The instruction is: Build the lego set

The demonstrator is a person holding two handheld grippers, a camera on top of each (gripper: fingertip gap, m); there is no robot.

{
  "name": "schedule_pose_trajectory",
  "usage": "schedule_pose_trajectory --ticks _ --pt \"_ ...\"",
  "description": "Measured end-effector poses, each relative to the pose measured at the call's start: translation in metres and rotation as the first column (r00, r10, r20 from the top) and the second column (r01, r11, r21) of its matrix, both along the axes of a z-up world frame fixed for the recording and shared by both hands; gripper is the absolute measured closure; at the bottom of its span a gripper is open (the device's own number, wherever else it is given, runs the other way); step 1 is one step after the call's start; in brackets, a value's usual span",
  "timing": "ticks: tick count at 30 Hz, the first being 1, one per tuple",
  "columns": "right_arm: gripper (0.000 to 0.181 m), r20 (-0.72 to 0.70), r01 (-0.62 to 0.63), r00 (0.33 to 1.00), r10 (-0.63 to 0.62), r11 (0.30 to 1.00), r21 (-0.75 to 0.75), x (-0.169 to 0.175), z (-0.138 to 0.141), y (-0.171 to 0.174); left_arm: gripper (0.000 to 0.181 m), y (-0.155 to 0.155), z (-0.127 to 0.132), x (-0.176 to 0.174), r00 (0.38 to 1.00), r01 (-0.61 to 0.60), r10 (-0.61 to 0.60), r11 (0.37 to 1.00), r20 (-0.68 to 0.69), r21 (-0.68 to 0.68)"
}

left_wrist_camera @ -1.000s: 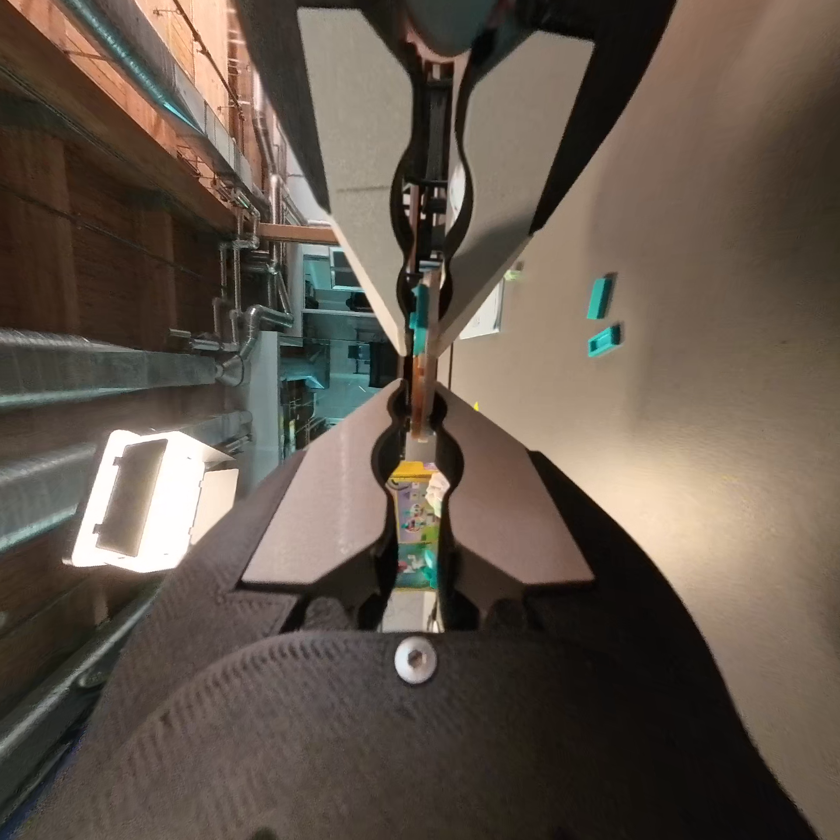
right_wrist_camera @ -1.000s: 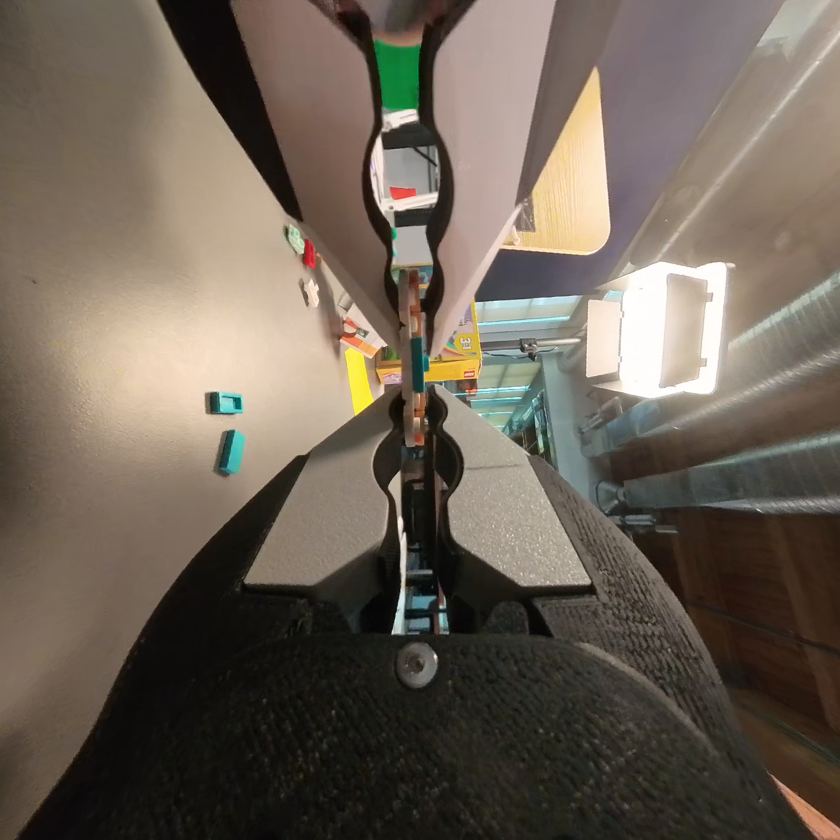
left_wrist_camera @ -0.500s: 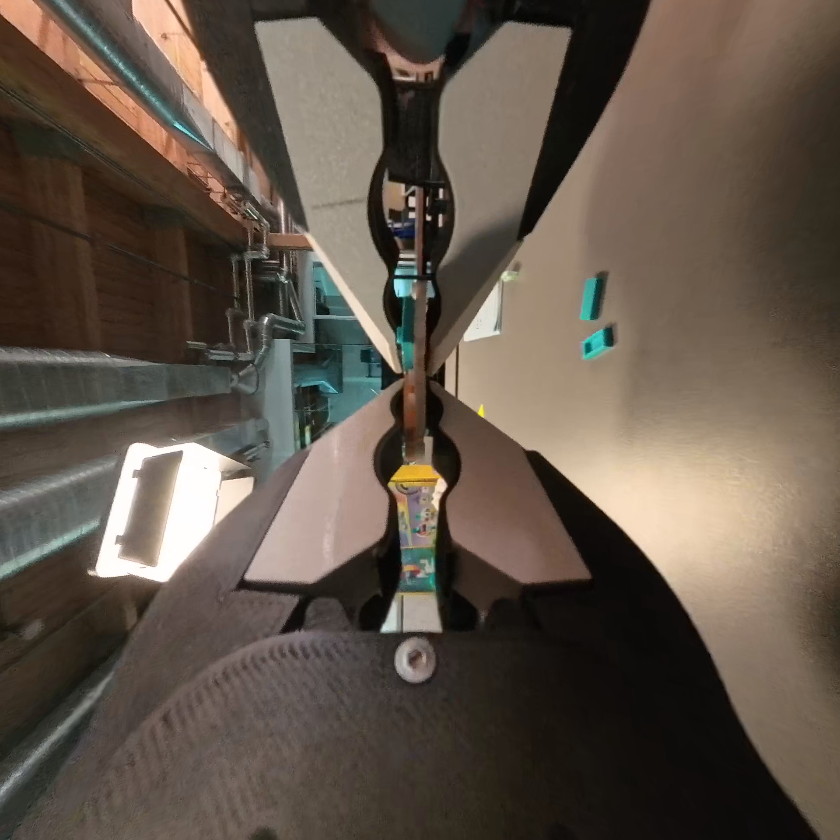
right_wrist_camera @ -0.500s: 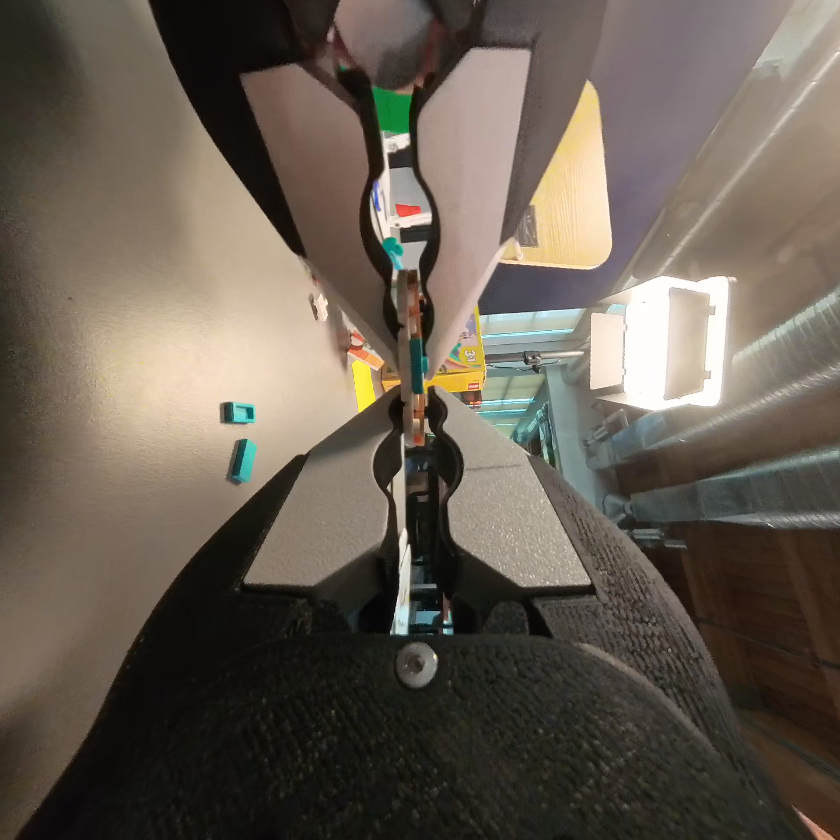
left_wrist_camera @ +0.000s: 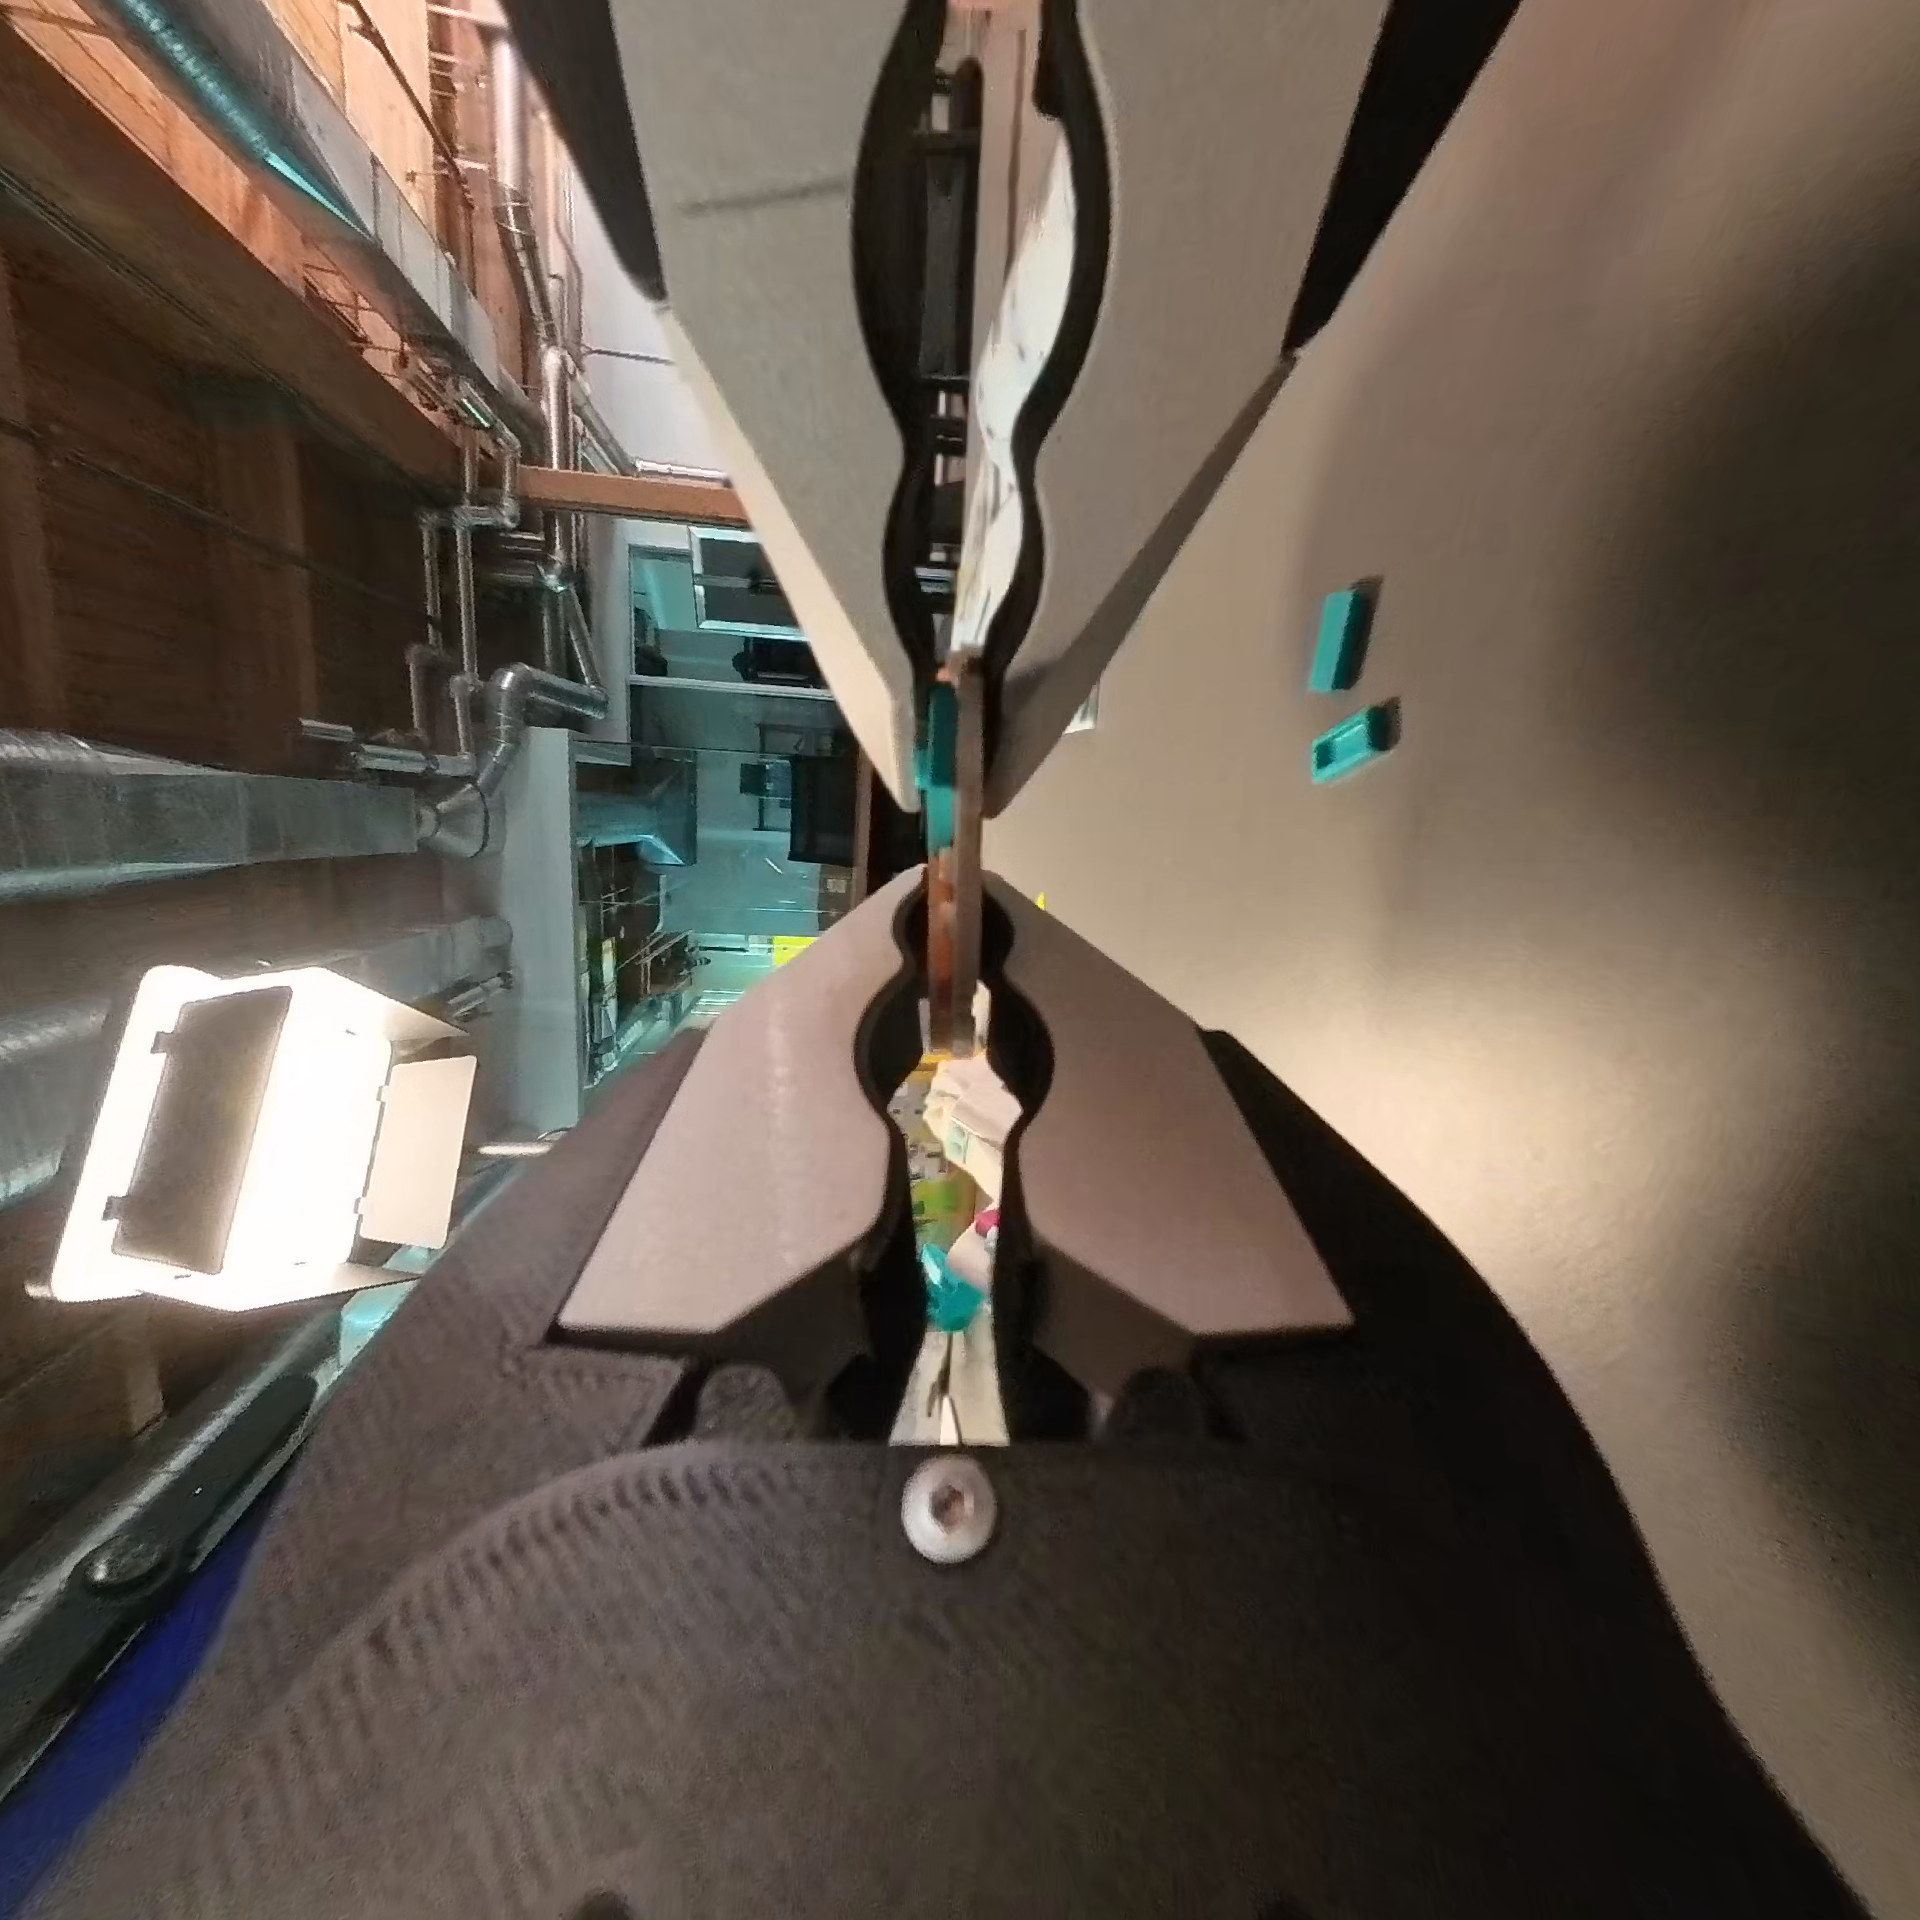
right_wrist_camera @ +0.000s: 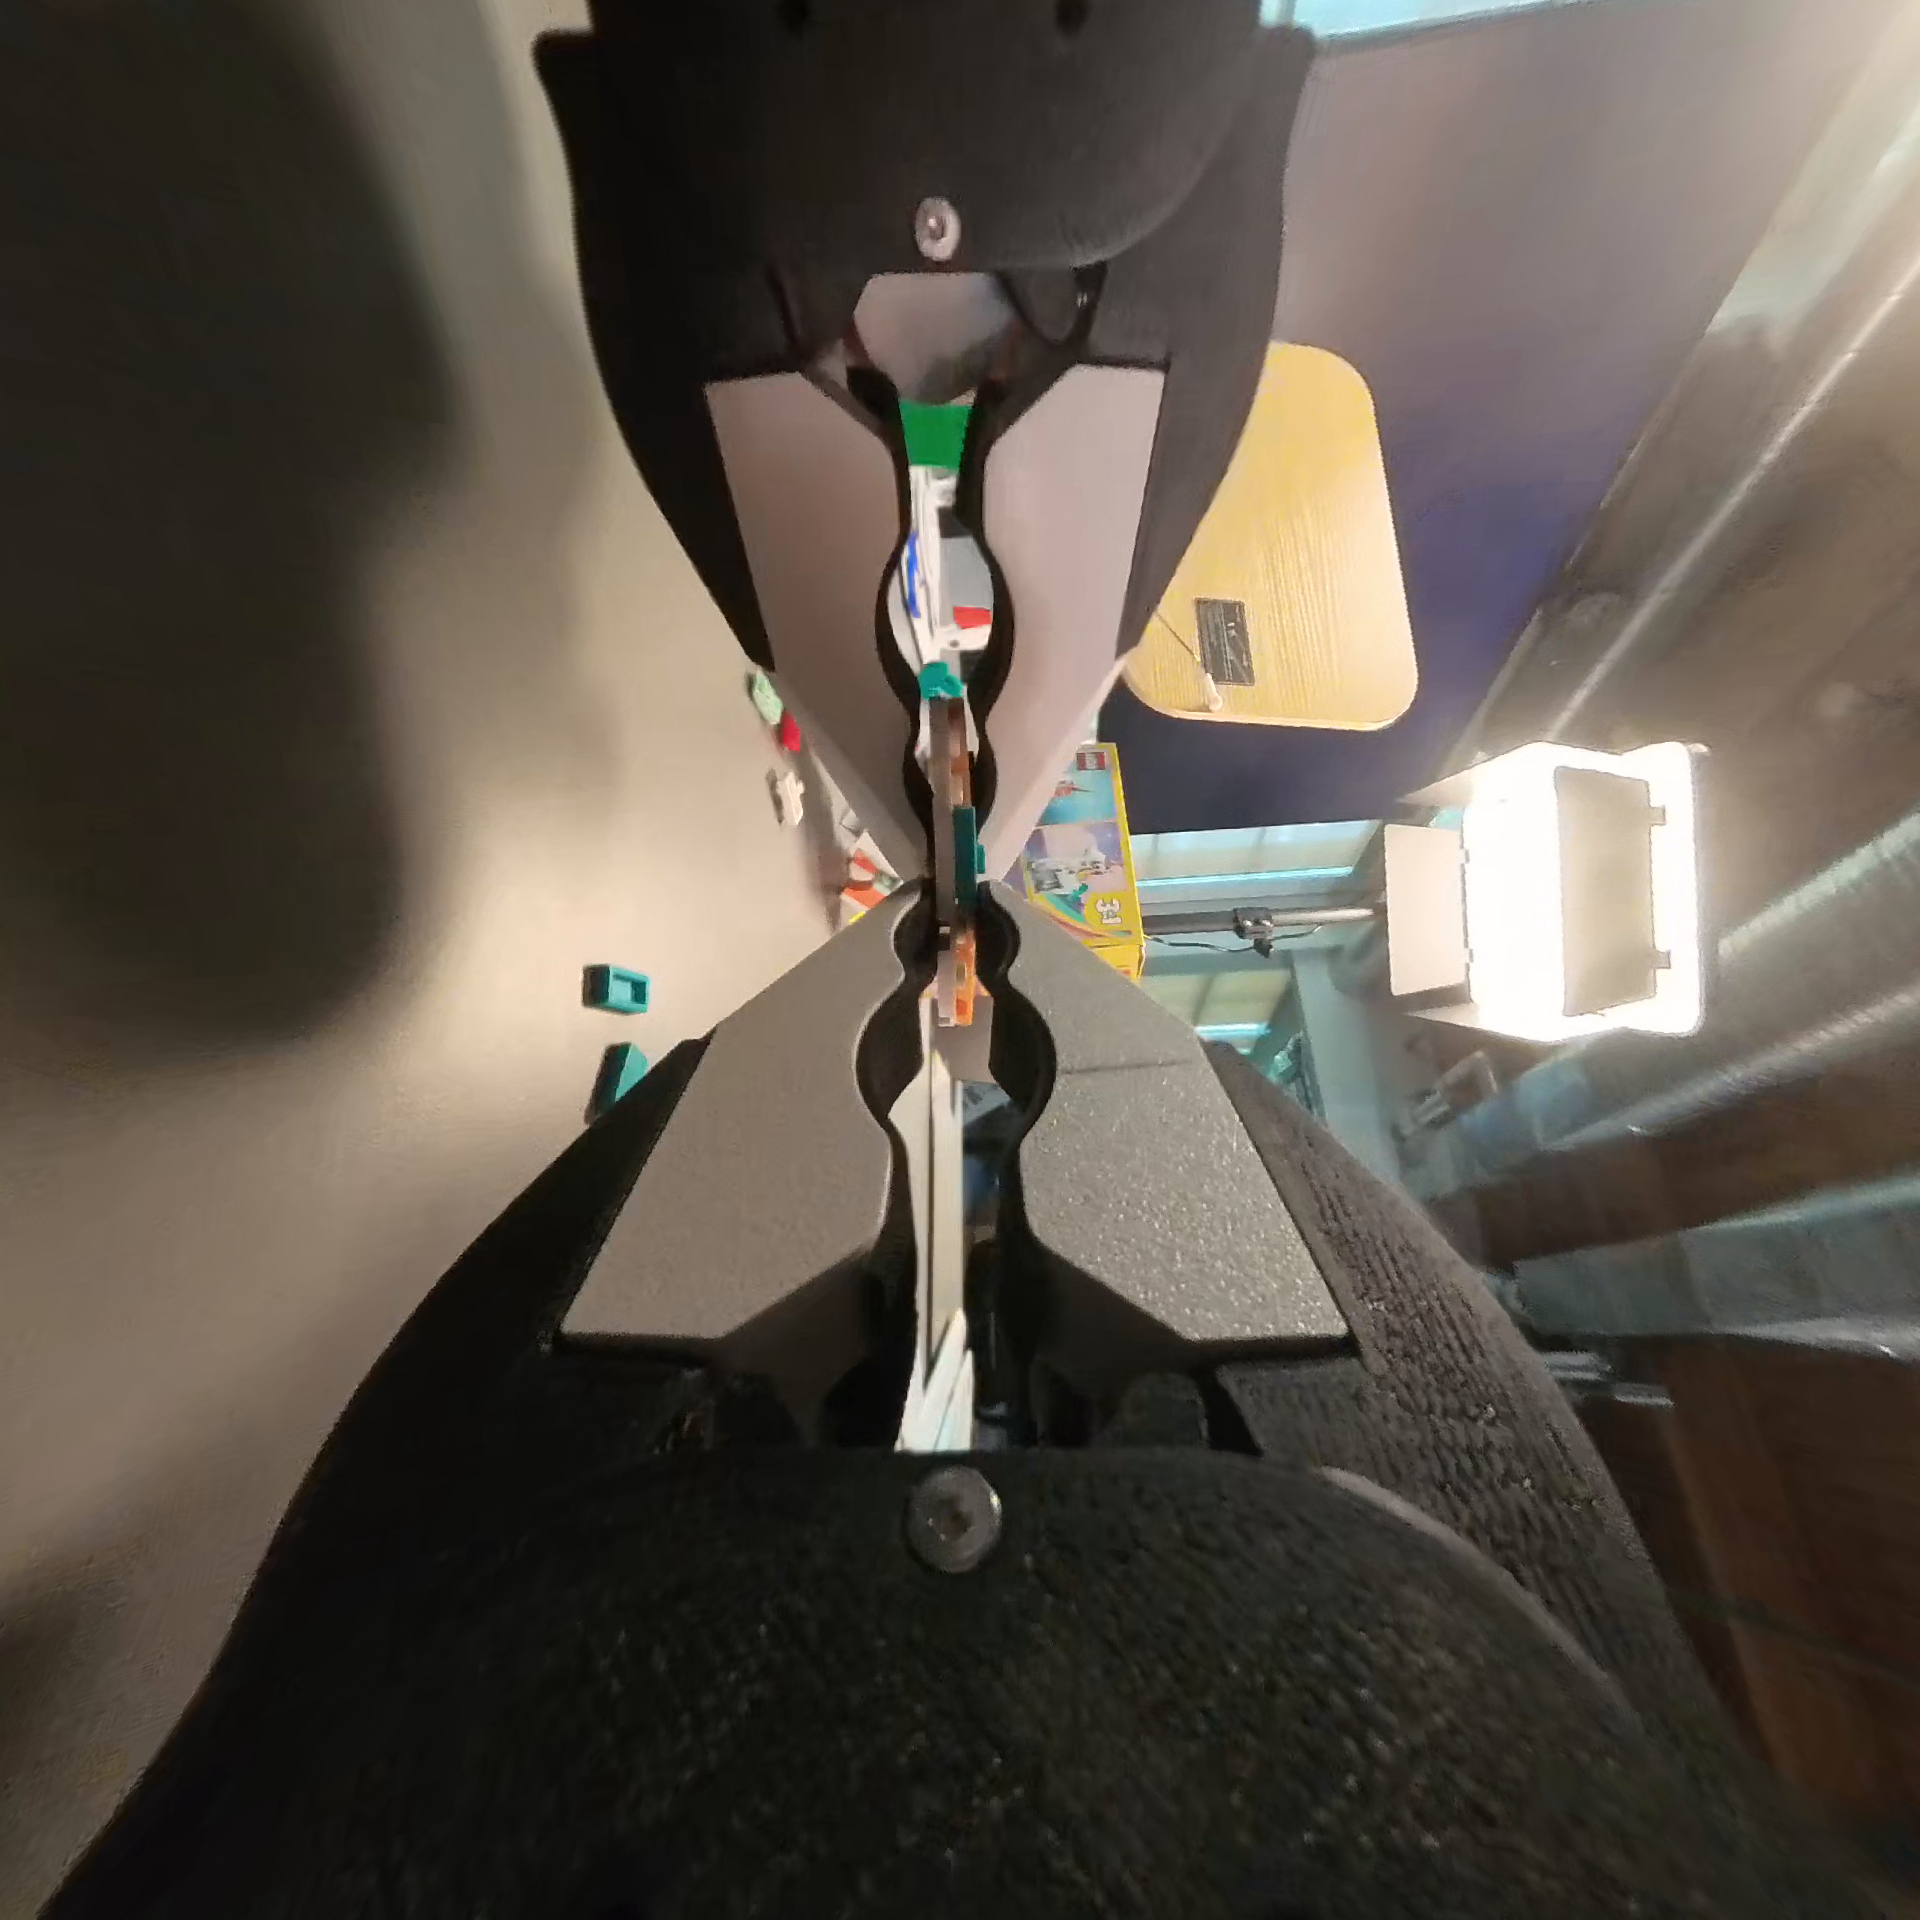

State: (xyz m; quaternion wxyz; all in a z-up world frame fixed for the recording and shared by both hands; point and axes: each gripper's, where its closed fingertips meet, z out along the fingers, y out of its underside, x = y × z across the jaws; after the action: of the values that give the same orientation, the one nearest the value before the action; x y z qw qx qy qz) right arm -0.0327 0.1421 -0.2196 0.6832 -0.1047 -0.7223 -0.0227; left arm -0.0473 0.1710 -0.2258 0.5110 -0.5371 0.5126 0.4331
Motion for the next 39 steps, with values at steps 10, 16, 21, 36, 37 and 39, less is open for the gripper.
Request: schedule_pose_trajectory --ticks 10,16,21,36,37,39 --pt "0.167 0.006 -0.005 1.0 0.005 1.0 -0.001 0.0 -0.001 0.001 0.177 -0.001 -0.001 0.0 1.0 0.007 -0.007 1.0 0.012 0.003" --pt "0.175 -0.001 0.042 0.999 -0.042 0.999 0.017 0.005 0.002 0.015 0.177 -0.002 0.003 0.008 0.998 0.053 -0.054 0.998 0.025 0.037" --pt "0.176 -0.028 0.15 0.988 -0.149 0.987 0.056 0.012 0.009 0.037 0.149 0.009 0.0 -0.001 0.98 0.012 -0.004 0.999 0.201 -0.035" --pt "0.176 -0.191 0.505 0.859 -0.475 0.847 0.168 0.069 0.037 0.091 0.137 0.037 0.044 0.004 0.663 0.316 -0.29 0.944 0.691 0.092" --pt "0.176 -0.194 0.519 0.851 -0.487 0.837 0.175 0.071 0.037 0.089 0.136 0.039 0.051 0.004 0.617 0.328 -0.311 0.937 0.723 0.123" --pt "0.175 -0.195 0.543 0.837 -0.512 0.821 0.174 0.074 0.036 0.086 0.133 0.042 0.061 0.003 0.53 0.354 -0.355 0.918 0.771 0.179"
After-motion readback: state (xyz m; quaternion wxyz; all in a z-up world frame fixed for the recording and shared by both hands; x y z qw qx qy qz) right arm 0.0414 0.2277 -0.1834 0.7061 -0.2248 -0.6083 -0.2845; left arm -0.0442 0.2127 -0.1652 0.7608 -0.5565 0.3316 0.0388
